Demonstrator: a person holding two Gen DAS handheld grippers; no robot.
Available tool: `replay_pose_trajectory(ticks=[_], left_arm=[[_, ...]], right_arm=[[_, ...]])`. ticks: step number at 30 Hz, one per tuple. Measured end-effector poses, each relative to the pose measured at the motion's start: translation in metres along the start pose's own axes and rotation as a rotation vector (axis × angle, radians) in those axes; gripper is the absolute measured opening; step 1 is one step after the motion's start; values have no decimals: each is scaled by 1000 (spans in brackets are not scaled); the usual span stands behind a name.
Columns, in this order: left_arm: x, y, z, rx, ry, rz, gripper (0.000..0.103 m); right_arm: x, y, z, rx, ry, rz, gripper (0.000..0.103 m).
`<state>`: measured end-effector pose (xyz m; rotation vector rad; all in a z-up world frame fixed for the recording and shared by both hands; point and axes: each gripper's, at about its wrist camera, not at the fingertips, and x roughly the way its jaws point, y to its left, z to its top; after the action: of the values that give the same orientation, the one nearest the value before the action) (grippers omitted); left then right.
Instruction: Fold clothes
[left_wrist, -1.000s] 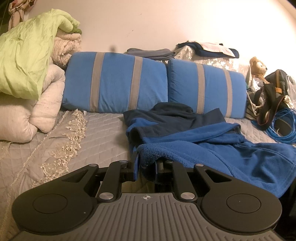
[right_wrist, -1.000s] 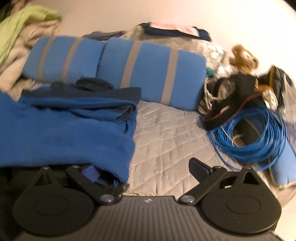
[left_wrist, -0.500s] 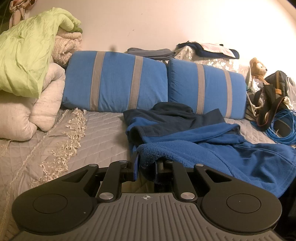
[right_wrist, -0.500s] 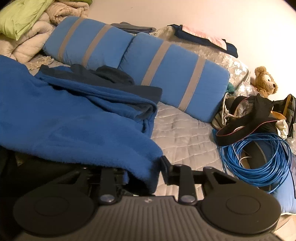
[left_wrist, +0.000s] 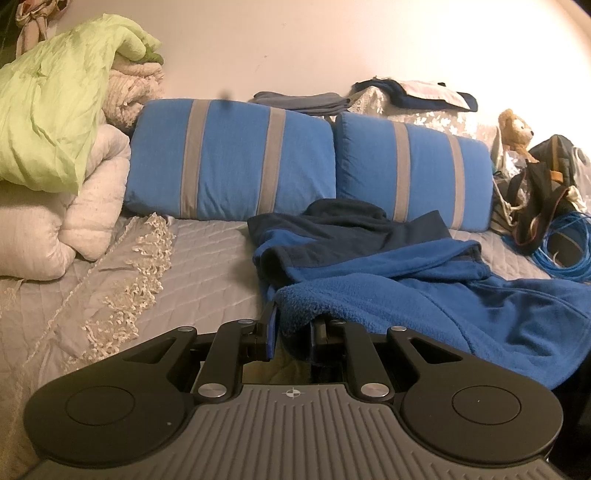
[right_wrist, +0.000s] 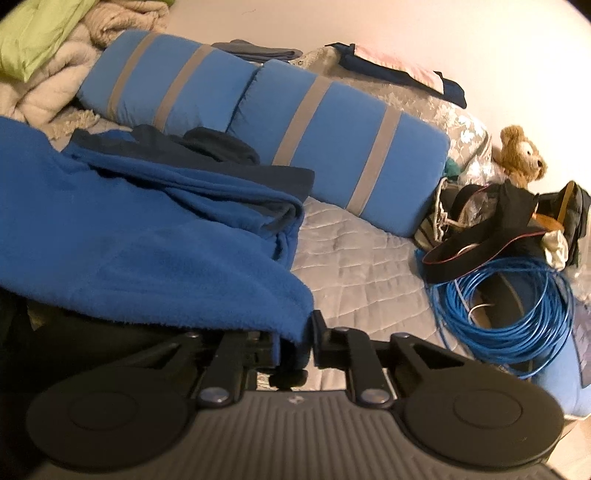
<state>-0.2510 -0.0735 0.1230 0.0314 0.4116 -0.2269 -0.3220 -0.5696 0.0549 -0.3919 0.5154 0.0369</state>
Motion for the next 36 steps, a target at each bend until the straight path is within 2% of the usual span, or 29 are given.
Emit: replay_pose_trajectory(ticks=[5,15,21,25,28,36], left_arm=[[-1,-6,2,76,6,19,17],[-2,-16,9,353,21,66,17],[-6,-21,14,522,15,103,17],[-5,-27,20,636,24,123,17],[-1,-30,27,736,45,126,17],[9,-34,36,943,111,97,18]], right_arm=[[-3,8,2,-117,3,-25,10],[-6,26,-3,-459,-19,-86,9],[-10,17,9,-518,-37,-111,9],[-12,5,25,-516,-33,-88,9],[-10,-3,38,-565,-22,-64,9],[-3,-17,73,-784,29,26,11]])
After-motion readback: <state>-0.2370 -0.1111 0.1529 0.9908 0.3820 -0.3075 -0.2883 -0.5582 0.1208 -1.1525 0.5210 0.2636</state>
